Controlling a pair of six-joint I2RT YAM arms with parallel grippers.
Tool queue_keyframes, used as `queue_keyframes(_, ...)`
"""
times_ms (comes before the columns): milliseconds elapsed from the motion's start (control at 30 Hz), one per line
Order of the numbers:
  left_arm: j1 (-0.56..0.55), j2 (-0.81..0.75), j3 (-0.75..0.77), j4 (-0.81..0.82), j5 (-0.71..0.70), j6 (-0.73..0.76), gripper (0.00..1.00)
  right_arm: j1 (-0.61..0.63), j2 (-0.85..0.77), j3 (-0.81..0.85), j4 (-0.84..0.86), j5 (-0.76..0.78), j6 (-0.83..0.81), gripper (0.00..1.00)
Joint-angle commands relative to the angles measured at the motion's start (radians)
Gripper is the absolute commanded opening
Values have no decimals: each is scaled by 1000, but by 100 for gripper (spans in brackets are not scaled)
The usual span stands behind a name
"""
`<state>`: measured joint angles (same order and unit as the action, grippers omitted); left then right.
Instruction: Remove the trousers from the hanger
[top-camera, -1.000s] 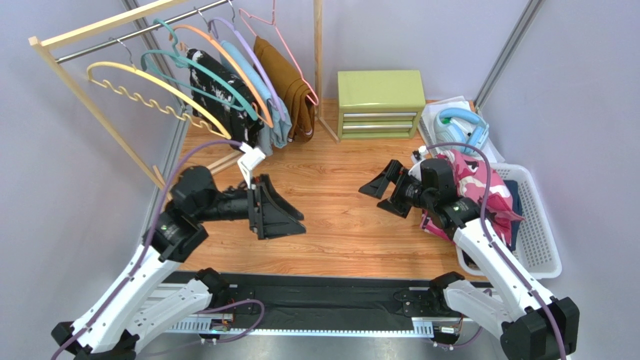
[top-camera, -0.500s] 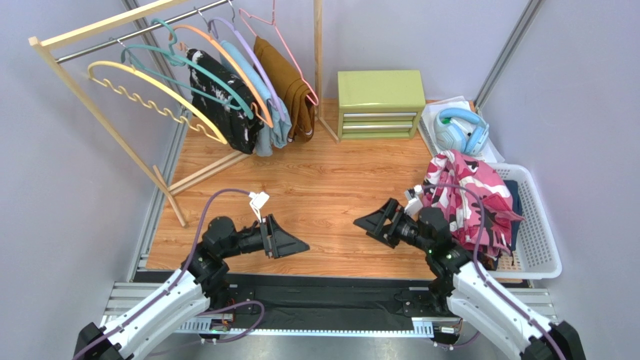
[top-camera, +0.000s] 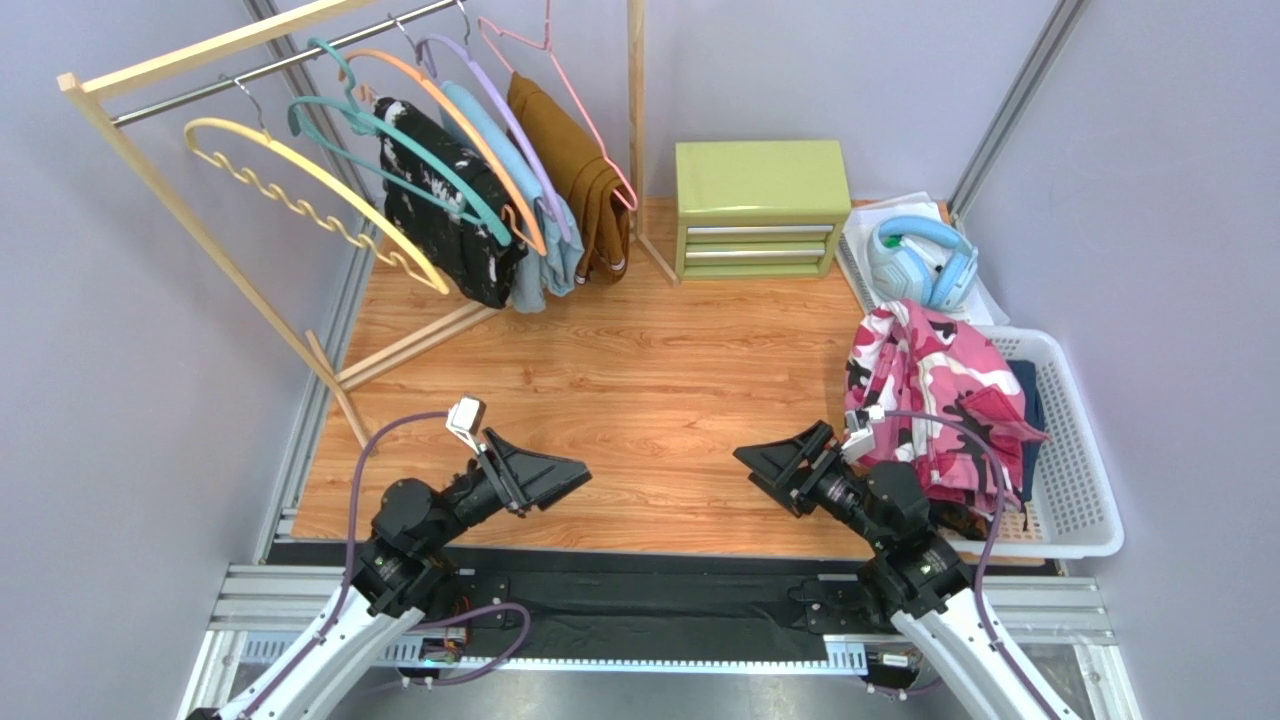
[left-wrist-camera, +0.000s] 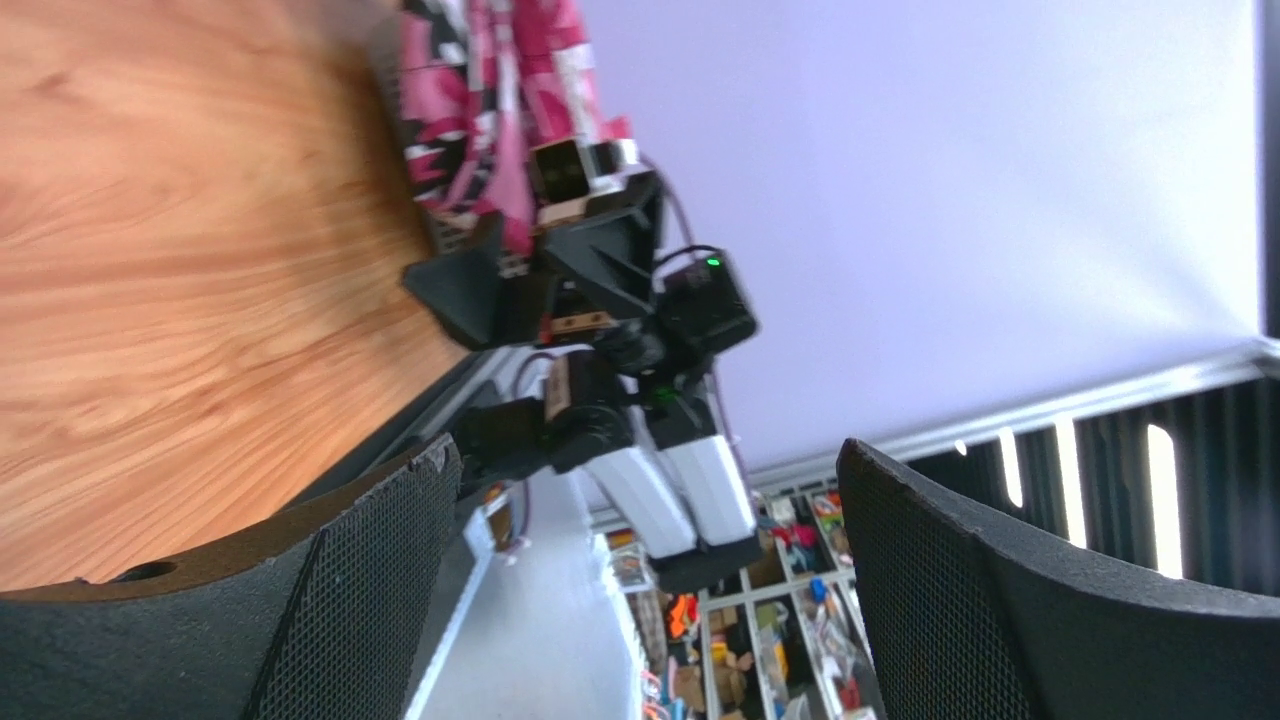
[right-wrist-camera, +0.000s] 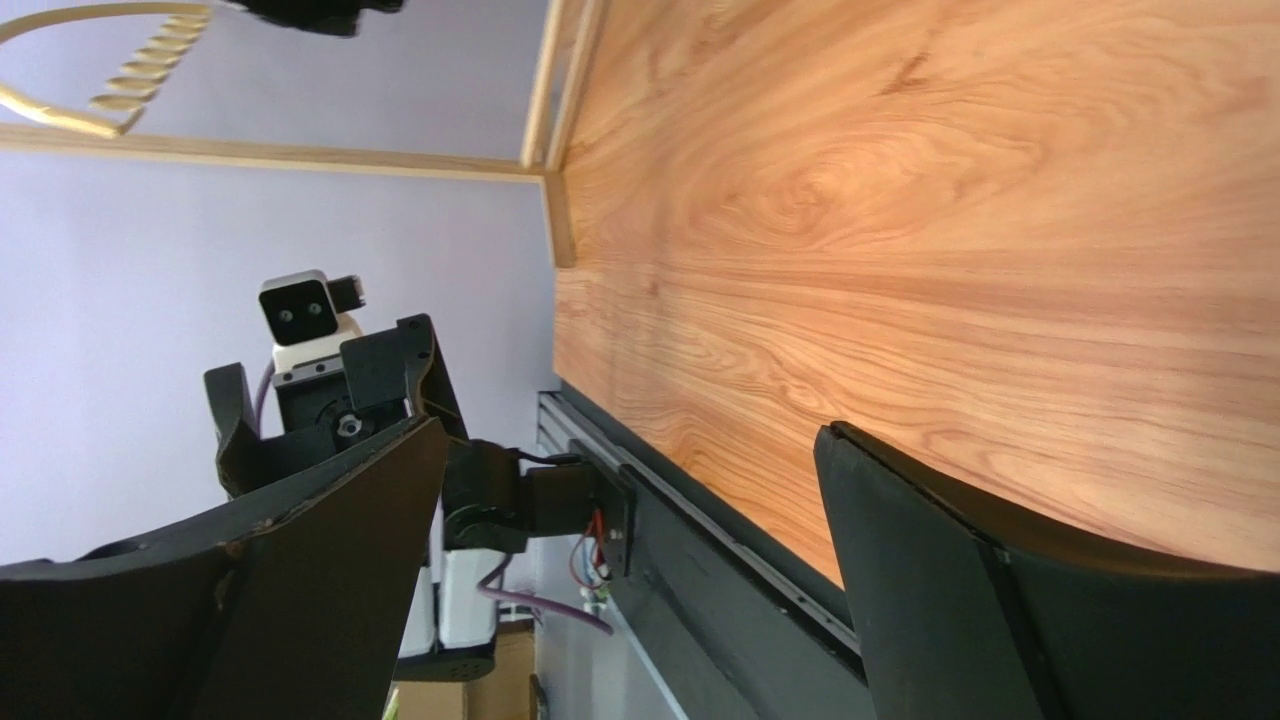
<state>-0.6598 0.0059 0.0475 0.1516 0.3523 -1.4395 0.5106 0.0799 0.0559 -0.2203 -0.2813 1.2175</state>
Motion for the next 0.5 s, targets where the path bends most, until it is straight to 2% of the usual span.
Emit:
queue_keyframes(0, 0, -93, -138, -228, -56, 16, 100, 8, 34, -137, -231, 57, -52, 100)
queue_keyframes(133, 0, -136, -135, -495, -73, 47, 100, 8, -20, -139, -301, 80, -65, 100)
queue_keyframes(267, 0, -135, -135, -544, -82, 59, 100, 8, -109, -137, -384, 93, -78, 100)
queue_keyframes(467, 0, -135, -135, -580, -115, 67, 100, 8, -86, -140, -354, 100, -72, 100)
